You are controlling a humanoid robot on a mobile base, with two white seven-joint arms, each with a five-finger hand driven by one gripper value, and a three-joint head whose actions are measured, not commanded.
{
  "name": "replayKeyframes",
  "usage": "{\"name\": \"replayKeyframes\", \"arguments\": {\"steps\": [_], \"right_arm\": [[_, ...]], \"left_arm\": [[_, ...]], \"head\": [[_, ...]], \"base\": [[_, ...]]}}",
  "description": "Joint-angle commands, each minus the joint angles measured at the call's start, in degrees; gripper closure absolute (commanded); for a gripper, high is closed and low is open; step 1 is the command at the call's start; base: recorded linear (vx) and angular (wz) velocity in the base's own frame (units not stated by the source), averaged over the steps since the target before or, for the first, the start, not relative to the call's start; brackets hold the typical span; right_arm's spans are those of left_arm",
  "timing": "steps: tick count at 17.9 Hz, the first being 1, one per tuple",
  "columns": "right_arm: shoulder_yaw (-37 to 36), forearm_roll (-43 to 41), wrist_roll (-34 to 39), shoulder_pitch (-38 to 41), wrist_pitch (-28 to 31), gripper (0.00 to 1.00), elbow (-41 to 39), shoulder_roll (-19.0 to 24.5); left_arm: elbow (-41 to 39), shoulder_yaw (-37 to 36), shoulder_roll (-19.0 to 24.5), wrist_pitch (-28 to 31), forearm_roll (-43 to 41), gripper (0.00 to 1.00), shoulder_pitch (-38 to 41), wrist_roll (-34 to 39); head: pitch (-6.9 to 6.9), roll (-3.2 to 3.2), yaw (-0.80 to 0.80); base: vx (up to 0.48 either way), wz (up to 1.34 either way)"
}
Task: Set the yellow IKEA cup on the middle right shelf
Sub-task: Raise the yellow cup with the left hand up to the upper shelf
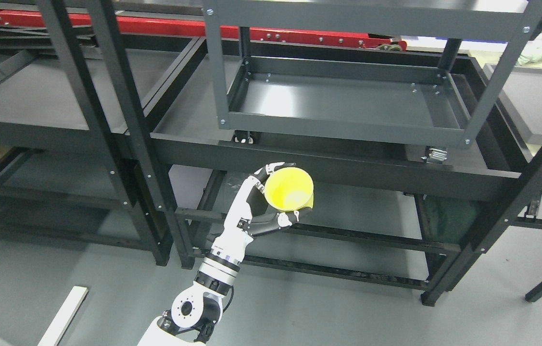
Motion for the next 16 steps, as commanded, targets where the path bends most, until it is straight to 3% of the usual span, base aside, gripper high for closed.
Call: {"name": "replayKeyframes", "arguments": {"steps": [1,12,16], "right_arm": [[0.0,0.0,0.1,0.4,0.0,0.01,0.0,-1.0],[0.0,0.0,0.0,0.4,0.0,0.01,0.0,-1.0],[0.0,0.0,0.0,0.4,0.0,0.01,0.0,-1.0]], "left_arm": [[0.6,0.3,1.0,0.4,0.0,1.00,-1.9,0.0],[1.0,-0.5,1.0,0.5,-1.6,1.00,-12.4,0.1],[0.8,-6.5,1.0,0.2,-3.0,1.00,-16.4,0.2]], "head": [[0.00,0.00,0.00],[-0.01,0.00,0.00],[-0.01,0.00,0.00]], "base": [[0.109,-0.22],[0.187,-0.13],[0.191,0.14]]}}
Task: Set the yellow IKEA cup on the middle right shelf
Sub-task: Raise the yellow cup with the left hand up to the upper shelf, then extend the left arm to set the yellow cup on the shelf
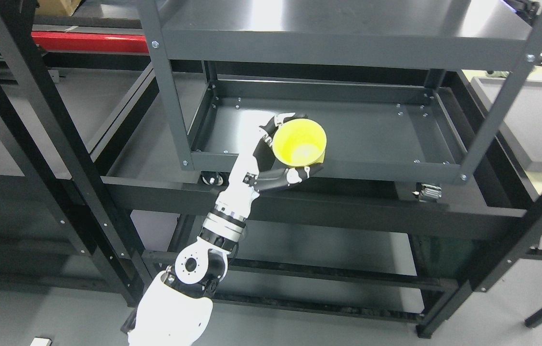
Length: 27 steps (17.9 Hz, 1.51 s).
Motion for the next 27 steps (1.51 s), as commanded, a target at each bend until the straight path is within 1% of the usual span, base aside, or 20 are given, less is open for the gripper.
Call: {"name": "replayKeyframes", "arguments": {"steps": [1,6,10,15,17,19,24,27], "right_arm": [[0.0,0.0,-0.1,0.3,0.0,0.01,0.0,-1.0],[0.0,0.0,0.0,0.3,0.0,0.01,0.0,-1.0],[0.0,0.0,-0.1,0.4,0.0,0.01,0.0,-1.0],[0.0,0.0,-0.1,0.4,0.0,0.01,0.0,-1.0],[0.0,0.0,-0.1,0.4,0.0,0.01,0.0,-1.0],[0.0,0.0,-0.1,0.3,0.0,0.01,0.0,-1.0],[0.0,0.0,0.0,0.4,0.0,0.01,0.0,-1.0],[0.0,0.0,-0.1,0.4,0.0,0.01,0.0,-1.0]], "left_arm": [[0.1,-6.5,1.0,-0.4,-1.6,1.00,-6.7,0.0],[0.3,-9.8,1.0,-0.2,-1.6,1.00,-14.3,0.0],[-0.3,-12.7,1.0,-0.2,-1.5,1.00,-15.7,0.0],[-0.6,-13.1,1.0,0.3,-1.4,1.00,-19.8,0.3],[-0.6,-12.2,1.0,1.5,-1.3,1.00,-21.4,0.9],[-0.6,-9.6,1.0,3.9,-1.1,1.00,-22.6,2.7],[-0.3,-3.1,1.0,9.7,0.5,1.00,-26.2,4.7],[0.4,-0.9,1.0,13.0,1.5,1.00,-28.9,6.4]], "head": [[0.00,0.00,0.00],[0.00,0.00,0.00],[0.00,0.00,0.00],[0.00,0.00,0.00],[0.00,0.00,0.00],[0.00,0.00,0.00],[0.00,0.00,0.00],[0.00,0.00,0.00]], "base": [[0.181,0.16],[0.158,0.09],[0.126,-0.02],[0.091,-0.03],[0.031,0.00],[0.000,0.00],[-0.003,0.00],[0.000,0.00]]}}
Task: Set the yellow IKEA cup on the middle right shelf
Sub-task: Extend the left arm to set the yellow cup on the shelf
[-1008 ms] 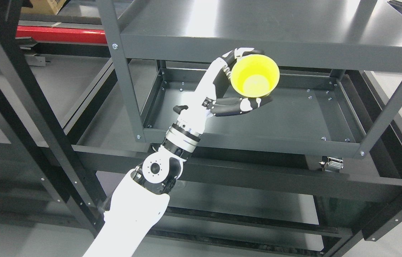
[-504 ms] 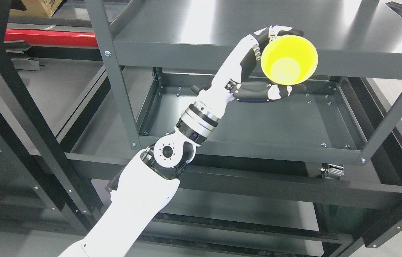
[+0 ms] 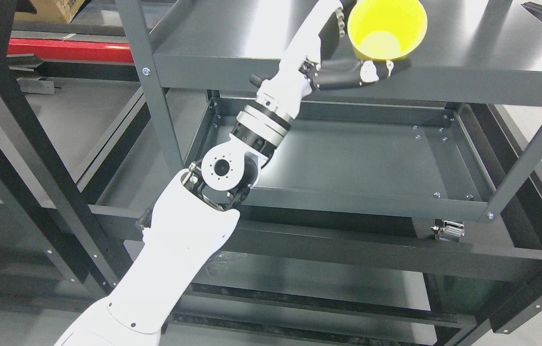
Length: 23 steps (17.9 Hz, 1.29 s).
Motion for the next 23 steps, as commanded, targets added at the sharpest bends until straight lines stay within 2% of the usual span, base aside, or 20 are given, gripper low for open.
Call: {"name": "replayKeyframes", "arguments": {"steps": [1,7,10,13,17,23], "right_arm": [[0.0,0.0,0.2,0.3,0.0,0.01,0.0,-1.0],[0.0,0.0,0.1,0.3,0.0,0.01,0.0,-1.0],[0.0,0.0,0.1,0.3,0.0,0.01,0.0,-1.0],[0.0,0.0,0.1,0.3,0.0,0.01,0.0,-1.0],[0.0,0.0,0.2,0.3,0.0,0.01,0.0,-1.0],[0.0,0.0,0.1,0.3,0.0,0.01,0.0,-1.0]], "left_arm": [[1.4,6.8,1.0,4.5,1.5,1.00,-5.3,2.5],[12.6,14.7,1.0,11.4,1.5,1.00,-12.0,5.1],[17.5,16.1,1.0,13.2,1.6,0.99,-13.6,6.2],[19.8,16.1,1.0,14.8,2.1,0.99,-13.6,6.8],[20.8,16.5,1.0,18.2,9.0,1.00,-14.2,8.3],[24.3,16.5,1.0,18.9,9.5,0.96,-14.8,8.6]], "head": [[0.00,0.00,0.00],[0.00,0.00,0.00],[0.00,0.00,0.00],[0.00,0.00,0.00],[0.00,0.00,0.00],[0.00,0.00,0.00]], "base": [[0.000,0.00],[0.002,0.00],[0.016,0.00],[0.018,0.00],[0.014,0.00],[0.005,0.00]]}}
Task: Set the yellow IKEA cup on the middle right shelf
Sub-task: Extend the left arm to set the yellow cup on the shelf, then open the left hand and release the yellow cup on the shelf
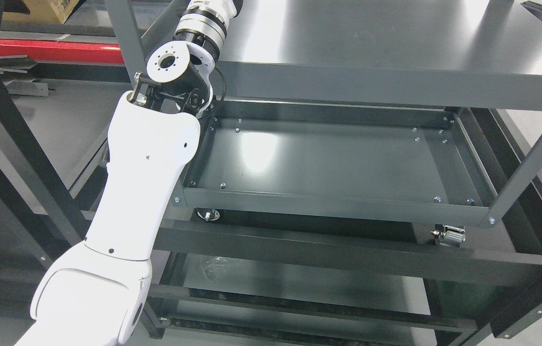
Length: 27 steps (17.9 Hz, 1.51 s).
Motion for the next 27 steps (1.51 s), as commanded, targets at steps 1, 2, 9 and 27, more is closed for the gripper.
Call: {"name": "replayKeyframes", "arguments": {"steps": [1,2,9,27], "right_arm": [[0.0,0.0,-0.1,0.3,0.0,0.01,0.0,-1.0],[0.0,0.0,-0.1,0.3,0.0,0.01,0.0,-1.0],[0.0,0.0,-0.1,0.3,0.0,0.01,0.0,-1.0],[0.0,0.0,-0.1,0.3,0.0,0.01,0.0,-1.0]], "left_arm": [[7.3,2.4,1.0,0.8,1.8,0.94,-0.9,0.1],[7.6,2.4,1.0,1.0,1.7,0.91,-0.9,0.1],[7.8,-0.5,1.0,2.3,1.0,0.57,-1.0,0.0],[5.0,-3.3,1.0,2.3,1.0,0.19,-2.4,-0.5]], "head": [[0.00,0.00,0.00],[0.00,0.00,0.00],[0.00,0.00,0.00],[0.00,0.00,0.00]], "base": [[0.027,0.00],[0.027,0.00],[0.045,0.00],[0.014,0.00]]}}
